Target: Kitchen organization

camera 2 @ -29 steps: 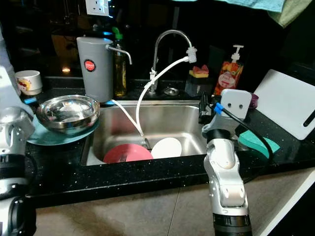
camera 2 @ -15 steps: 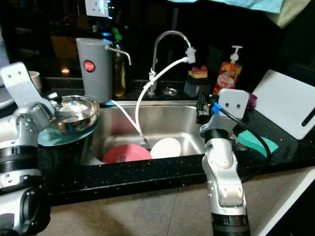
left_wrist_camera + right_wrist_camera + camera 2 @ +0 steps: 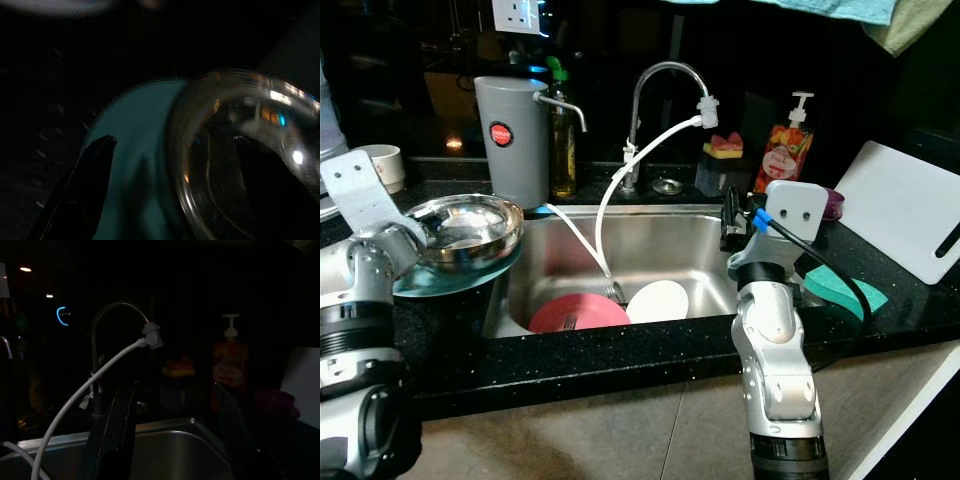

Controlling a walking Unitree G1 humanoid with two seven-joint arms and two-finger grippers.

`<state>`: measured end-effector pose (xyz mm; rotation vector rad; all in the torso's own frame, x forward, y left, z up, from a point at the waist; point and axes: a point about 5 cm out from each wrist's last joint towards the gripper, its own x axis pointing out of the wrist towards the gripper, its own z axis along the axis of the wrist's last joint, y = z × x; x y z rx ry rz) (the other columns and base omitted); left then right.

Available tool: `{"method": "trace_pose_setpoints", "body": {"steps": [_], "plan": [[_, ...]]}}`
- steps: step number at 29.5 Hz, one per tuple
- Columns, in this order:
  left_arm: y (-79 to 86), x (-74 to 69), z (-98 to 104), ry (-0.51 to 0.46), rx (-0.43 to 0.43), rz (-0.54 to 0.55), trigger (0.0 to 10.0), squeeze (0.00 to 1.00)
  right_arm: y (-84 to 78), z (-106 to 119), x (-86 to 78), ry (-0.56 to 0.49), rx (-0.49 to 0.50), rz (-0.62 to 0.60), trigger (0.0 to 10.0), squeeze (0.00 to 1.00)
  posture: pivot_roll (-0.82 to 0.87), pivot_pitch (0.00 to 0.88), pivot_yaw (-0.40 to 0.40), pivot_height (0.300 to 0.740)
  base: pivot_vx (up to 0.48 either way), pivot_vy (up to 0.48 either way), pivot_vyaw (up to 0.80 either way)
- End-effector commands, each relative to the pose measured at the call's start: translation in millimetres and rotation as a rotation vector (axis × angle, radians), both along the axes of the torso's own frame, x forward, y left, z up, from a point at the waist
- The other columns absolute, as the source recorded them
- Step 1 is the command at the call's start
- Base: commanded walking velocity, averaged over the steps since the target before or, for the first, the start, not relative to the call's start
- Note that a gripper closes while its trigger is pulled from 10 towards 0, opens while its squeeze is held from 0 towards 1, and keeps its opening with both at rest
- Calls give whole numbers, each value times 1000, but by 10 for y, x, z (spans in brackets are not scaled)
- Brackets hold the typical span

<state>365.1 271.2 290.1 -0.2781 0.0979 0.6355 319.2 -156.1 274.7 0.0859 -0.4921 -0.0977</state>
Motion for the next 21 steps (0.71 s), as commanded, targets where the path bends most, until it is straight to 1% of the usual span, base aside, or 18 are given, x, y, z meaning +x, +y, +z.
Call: {"method": "trace_pose_setpoints", "body": {"steps": [1,3,4,5,6,8,10,11,12,13,14,15,16,17,18,19,21], "plan": [[13,-29,106,-37,53,12,10000,0,-24,-20,-4,15,5,-4,10000,0,97,28,-116,740,0,0,0],[16,-22,60,-17,-2,3,10000,0,-14,-26,-2,18,4,1,10000,0,100,31,-119,740,0,0,0],[16,-22,60,-17,-2,3,10000,0,-14,-26,-2,18,4,1,10000,0,100,31,-119,740,0,0,0],[25,-18,-10,8,-42,2,10000,0,-8,-28,1,19,4,3,10000,0,100,31,-119,740,0,0,0],[30,-14,-86,32,-74,-1,9686,0,-5,-28,2,19,4,4,10000,0,100,31,-119,740,0,0,0],[30,-14,-86,32,-74,-1,9686,0,-5,-28,2,19,4,4,10000,0,100,31,-119,740,0,0,0],[33,-7,-243,73,-139,-7,8941,0,-2,-29,4,20,5,5,10000,0,100,31,-119,740,0,0,0],[31,-6,-300,86,-160,-9,9020,0,-4,-27,2,20,4,6,10000,0,95,37,-121,740,0,0,0],[39,-6,-397,109,-184,-7,9451,0,-8,-27,0,21,3,6,10000,0,95,37,-121,740,0,0,0],[39,-6,-397,109,-184,-7,9451,0,-8,-27,0,21,3,6,10000,0,95,37,-121,740,0,0,0],[44,-7,-420,115,-184,-5,9176,0,-9,-25,-3,21,3,6,10000,0,88,39,-122,740,0,0,0],[54,-8,-462,127,-195,0,6078,0,-10,-24,-7,21,2,5,10000,0,85,40,-121,740,0,0,0],[59,-8,-475,131,-198,2,6078,0,-11,-25,-8,22,2,5,10000,0,85,40,-121,740,0,0,0],[62,-7,-482,132,-201,2,3843,0,-12,-25,-10,22,1,5,10000,0,83,40,-121,740,0,0,0],[63,-8,-484,132,-205,2,3843,0,-13,-25,-12,22,1,4,10000,0,83,40,-121,740,0,0,0],[73,-11,-477,129,-197,11,0,0,-15,-25,-13,22,0,3,10000,0,81,38,-120,740,0,0,0],[73,-11,-477,129,-197,11,0,0,-15,-25,-13,22,0,3,10000,0,81,38,-120,740,0,0,0]]}}
